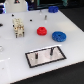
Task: Insert the blue gear onto the right peg, followed by the red gear
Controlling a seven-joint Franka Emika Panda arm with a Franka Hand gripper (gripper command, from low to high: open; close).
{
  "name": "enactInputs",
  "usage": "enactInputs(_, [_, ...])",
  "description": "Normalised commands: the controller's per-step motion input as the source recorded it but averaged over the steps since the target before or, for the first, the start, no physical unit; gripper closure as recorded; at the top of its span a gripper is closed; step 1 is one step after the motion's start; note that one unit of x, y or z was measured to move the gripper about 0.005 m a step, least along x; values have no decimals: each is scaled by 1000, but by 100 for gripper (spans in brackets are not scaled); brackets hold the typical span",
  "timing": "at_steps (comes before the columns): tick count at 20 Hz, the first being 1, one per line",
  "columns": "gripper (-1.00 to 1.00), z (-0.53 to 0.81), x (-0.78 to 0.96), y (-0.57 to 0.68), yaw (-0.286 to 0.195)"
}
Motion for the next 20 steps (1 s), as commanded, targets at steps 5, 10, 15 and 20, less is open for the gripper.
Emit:
enactInputs(5, [-100,-123,-200,678,0])
enactInputs(10, [-100,-246,-104,617,0])
enactInputs(15, [-100,-415,-57,423,0])
enactInputs(20, [-100,-477,-82,291,0])
